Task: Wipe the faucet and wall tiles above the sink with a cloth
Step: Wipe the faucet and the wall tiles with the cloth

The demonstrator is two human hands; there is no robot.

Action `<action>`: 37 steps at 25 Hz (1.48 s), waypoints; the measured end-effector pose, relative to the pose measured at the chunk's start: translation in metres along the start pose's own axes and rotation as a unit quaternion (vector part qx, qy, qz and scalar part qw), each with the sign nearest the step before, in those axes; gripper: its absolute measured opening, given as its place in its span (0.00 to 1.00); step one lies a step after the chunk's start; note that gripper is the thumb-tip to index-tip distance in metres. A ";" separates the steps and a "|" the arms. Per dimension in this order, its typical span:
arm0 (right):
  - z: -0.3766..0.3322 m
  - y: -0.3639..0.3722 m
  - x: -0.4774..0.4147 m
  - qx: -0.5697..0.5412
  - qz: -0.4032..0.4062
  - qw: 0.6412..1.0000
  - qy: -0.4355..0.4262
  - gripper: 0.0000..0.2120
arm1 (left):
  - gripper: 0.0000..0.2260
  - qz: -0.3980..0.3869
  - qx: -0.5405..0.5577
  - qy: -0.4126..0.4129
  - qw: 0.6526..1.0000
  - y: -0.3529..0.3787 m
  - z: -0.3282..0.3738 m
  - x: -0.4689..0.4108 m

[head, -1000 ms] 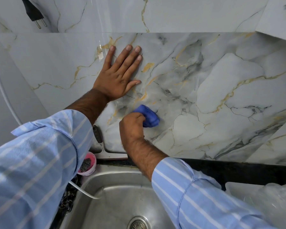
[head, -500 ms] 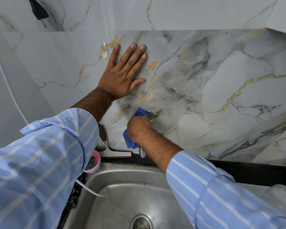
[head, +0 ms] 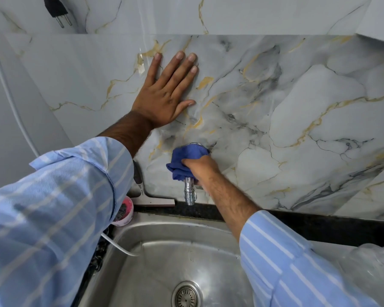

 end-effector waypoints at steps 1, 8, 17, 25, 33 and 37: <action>0.002 0.007 -0.006 0.013 -0.008 1.000 0.021 0.12 | 0.33 -0.001 -0.002 0.000 1.000 -0.001 0.000 0.000; 0.004 0.013 -0.022 -0.146 -0.042 0.985 0.078 0.14 | 0.34 -0.012 -0.005 0.002 1.000 0.001 0.000 -0.001; 0.052 0.021 0.035 -0.038 0.013 0.996 -0.074 0.10 | 0.34 -0.008 -0.004 -0.006 1.000 -0.001 0.001 -0.001; 0.107 0.022 0.036 -0.169 -0.103 0.964 -0.178 0.17 | 0.34 -0.011 -0.002 -0.003 1.000 0.002 0.001 0.001; 0.094 0.006 0.026 -0.187 -0.231 0.954 -0.024 0.18 | 0.34 -0.006 -0.001 -0.002 1.000 0.002 0.002 0.001; 0.093 0.041 0.060 -0.001 0.109 0.986 -0.123 0.22 | 0.34 -0.014 0.000 -0.006 1.000 0.002 0.003 -0.001</action>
Point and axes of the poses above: each hand's wrist, its own x-axis away from the middle knuckle, its own y-axis out of the palm, z = x × y, the point moved 1 cm from there along -x, towards the middle knuckle, and after that the axes turned 6 degrees about -x, right-handed, at the moved point
